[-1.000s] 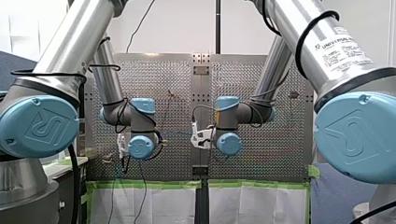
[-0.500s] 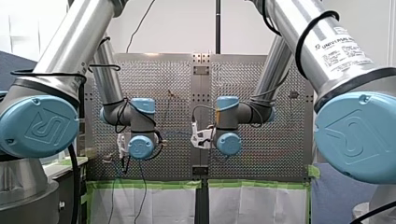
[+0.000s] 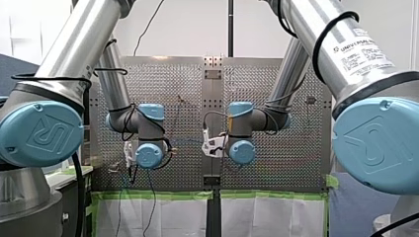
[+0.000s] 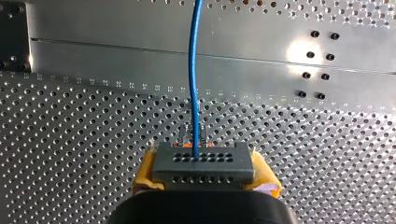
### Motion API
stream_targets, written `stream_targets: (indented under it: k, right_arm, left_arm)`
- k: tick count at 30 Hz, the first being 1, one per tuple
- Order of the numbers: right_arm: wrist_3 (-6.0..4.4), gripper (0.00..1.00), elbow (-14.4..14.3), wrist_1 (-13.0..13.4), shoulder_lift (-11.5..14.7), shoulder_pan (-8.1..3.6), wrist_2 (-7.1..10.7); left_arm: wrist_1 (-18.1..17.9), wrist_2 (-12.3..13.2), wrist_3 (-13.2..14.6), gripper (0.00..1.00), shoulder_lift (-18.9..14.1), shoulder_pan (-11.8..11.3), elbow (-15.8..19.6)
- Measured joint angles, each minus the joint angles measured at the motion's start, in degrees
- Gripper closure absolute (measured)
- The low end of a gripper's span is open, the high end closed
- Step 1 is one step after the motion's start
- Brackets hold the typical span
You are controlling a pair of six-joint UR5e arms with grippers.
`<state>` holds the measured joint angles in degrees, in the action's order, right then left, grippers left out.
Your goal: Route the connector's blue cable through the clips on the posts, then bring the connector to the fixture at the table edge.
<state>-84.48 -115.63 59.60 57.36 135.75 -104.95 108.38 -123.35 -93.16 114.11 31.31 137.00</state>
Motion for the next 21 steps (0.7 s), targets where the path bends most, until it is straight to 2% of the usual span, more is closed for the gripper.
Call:
stream_targets:
  k: [17,21]
  right_arm:
    - [0.01,1.00,-0.01,-0.01,-0.02,0.01,-0.01]
    - [0.13,1.00,0.11,-0.73,-1.00,0.89,-0.18]
  left_arm:
    - [0.04,0.00,-0.02,0.98,0.00,0.00,0.02]
    - [0.07,0.00,-0.07,0.98,0.00,0.00,0.07]
